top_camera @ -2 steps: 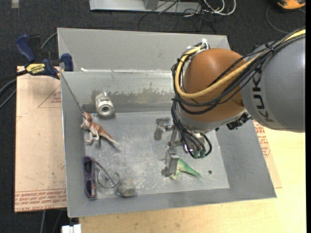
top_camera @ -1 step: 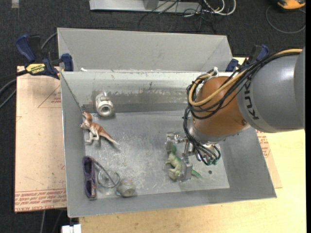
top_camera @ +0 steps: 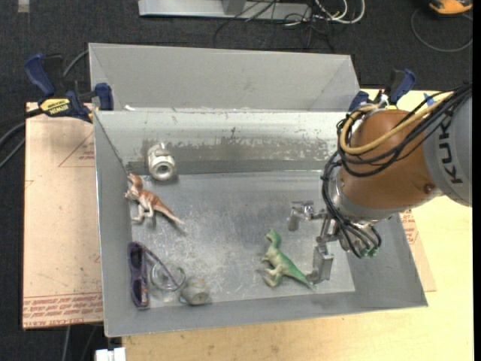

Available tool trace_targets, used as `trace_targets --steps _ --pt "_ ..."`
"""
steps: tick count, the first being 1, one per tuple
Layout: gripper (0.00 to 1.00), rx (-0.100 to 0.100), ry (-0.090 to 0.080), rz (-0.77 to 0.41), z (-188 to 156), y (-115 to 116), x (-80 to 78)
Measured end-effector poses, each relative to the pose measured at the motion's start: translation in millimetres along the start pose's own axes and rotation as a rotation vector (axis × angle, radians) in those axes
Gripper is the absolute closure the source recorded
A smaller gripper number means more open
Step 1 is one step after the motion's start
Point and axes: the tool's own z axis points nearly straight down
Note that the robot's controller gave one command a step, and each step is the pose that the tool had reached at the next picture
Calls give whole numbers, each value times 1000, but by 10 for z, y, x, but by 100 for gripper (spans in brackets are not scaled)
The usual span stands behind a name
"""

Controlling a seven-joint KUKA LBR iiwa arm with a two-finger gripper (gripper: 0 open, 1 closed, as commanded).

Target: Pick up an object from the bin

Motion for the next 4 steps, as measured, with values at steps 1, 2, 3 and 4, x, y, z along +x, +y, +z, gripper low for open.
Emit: trace_targets --steps 1,2,3,4 --pt "0 -2 7 47 637 -17 -298" --pt "0 1 -18 126 901 141 126" --pt "100 1 1 75 890 306 -186" --pt "100 1 1 75 890 306 -186"
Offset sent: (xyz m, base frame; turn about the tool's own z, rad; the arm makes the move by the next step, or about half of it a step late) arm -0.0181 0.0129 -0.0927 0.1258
